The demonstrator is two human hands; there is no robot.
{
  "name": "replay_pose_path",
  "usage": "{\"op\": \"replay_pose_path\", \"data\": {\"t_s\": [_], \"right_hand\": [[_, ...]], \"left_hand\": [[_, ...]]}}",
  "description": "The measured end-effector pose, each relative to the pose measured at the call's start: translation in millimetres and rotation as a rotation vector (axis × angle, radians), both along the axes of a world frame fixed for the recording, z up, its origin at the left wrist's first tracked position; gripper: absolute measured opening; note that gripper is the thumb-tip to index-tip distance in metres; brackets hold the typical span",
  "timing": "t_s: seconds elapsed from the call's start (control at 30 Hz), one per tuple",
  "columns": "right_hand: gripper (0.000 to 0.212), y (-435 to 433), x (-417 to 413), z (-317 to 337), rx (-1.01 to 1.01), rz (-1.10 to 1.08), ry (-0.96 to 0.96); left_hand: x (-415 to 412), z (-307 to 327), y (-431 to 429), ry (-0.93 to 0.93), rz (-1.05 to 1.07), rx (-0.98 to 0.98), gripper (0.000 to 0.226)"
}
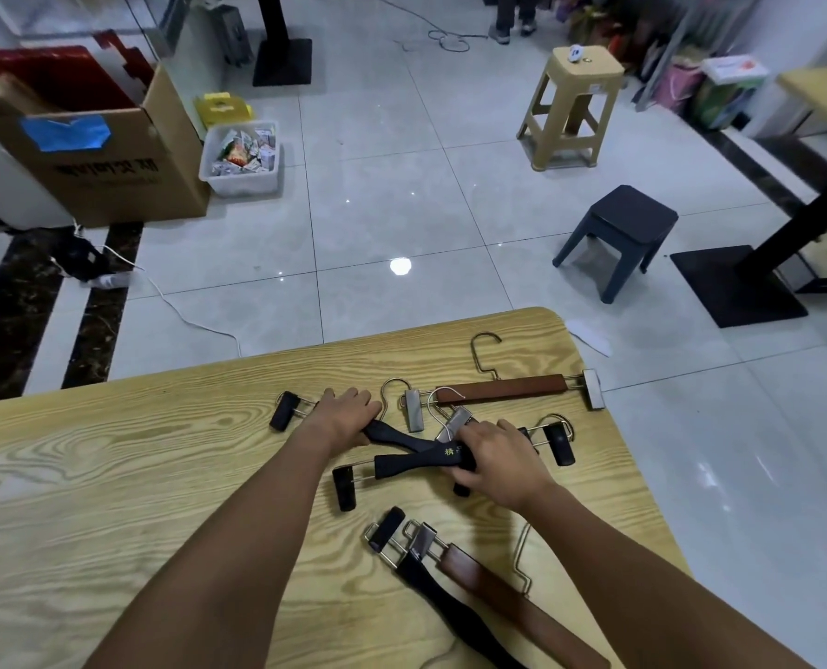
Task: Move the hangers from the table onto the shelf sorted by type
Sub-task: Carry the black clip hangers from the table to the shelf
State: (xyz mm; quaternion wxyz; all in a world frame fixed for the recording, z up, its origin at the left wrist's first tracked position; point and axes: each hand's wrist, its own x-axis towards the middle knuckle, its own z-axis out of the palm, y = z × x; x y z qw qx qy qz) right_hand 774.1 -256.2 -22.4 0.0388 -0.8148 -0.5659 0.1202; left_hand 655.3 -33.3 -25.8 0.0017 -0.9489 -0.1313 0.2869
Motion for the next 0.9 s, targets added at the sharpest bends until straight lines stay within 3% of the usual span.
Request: {"op": "replay_pose_path", "data": {"t_s": [0.2, 0.5, 0.9], "right_hand": [[0.043, -1, 0, 19, 0.002, 0.027, -0.021], [0.04, -2, -5, 50, 0.013, 0.087, -0.047], [0.044, -9, -5, 105, 0.137, 0.155, -0.079]], "left_hand": [[-24, 25, -5, -0.091, 0.185, -0.209, 0.029], [-65, 62, -23, -0.232, 0.377, -0.269, 0.011], [-94, 125, -42, -0.503, 0.559, -0.145, 0.027]]}}
